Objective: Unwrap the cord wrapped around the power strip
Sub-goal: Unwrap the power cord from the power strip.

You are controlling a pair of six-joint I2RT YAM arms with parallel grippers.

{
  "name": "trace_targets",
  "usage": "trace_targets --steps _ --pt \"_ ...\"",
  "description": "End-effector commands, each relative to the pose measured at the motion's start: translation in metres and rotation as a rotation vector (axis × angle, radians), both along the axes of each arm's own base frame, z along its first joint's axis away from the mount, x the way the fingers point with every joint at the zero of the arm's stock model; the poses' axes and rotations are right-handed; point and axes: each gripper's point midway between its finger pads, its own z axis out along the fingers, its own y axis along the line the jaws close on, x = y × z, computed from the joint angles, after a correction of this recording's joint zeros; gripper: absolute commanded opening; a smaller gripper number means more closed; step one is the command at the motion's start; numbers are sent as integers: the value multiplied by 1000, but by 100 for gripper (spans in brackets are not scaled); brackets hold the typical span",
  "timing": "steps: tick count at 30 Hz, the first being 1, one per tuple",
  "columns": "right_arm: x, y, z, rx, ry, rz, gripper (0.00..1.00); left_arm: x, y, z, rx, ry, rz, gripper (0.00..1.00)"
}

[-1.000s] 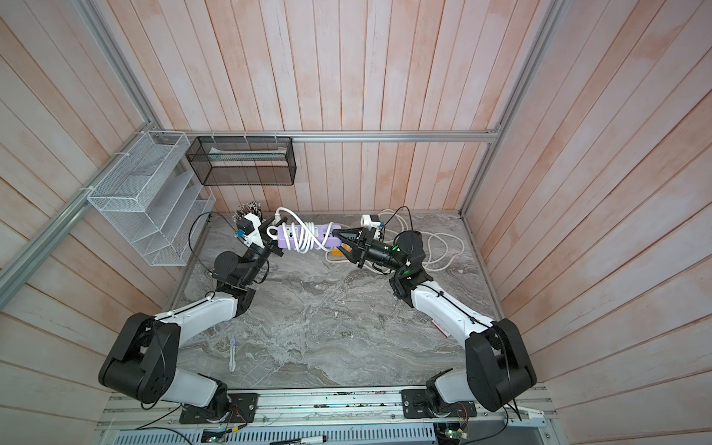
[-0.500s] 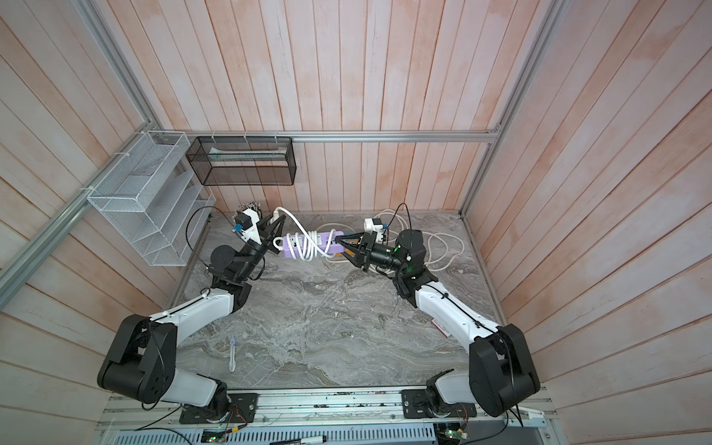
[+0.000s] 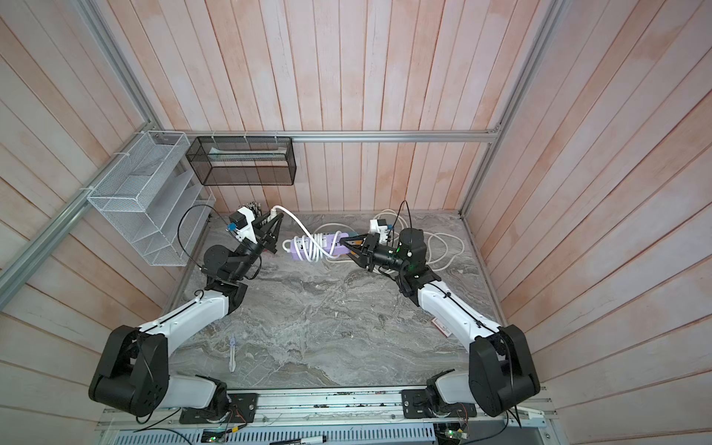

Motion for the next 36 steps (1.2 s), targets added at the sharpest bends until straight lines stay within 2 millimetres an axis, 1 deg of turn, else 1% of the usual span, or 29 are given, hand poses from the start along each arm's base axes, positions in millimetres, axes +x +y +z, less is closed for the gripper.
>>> trace_targets --steps 1,5,7,12,18,21,26,36 --pt "4 -4 3 -10 -64 -19 23 -9 5 26 -48 -38 -12 22" --pt "10 -3 -3 -14 -68 -36 23 -16 -3 28 -47 -35 -41 22" --pt "15 -3 -6 -15 -71 -51 23 -21 -10 28 -46 -34 -64 22" --pt "28 -4 -10 7 -79 -90 23 -33 -27 20 -39 -17 -99 22" --pt "42 -6 -8 44 -88 -123 23 -46 -30 9 -42 16 -113 22" --pt "48 -7 -1 53 -104 -137 23 -52 -32 2 -45 36 -124 22" --pt "54 -9 13 87 -129 -146 23 -61 -43 -12 -44 70 -150 22" --pt "63 -22 40 121 -186 -182 23 -70 -59 -34 -44 121 -172 22"
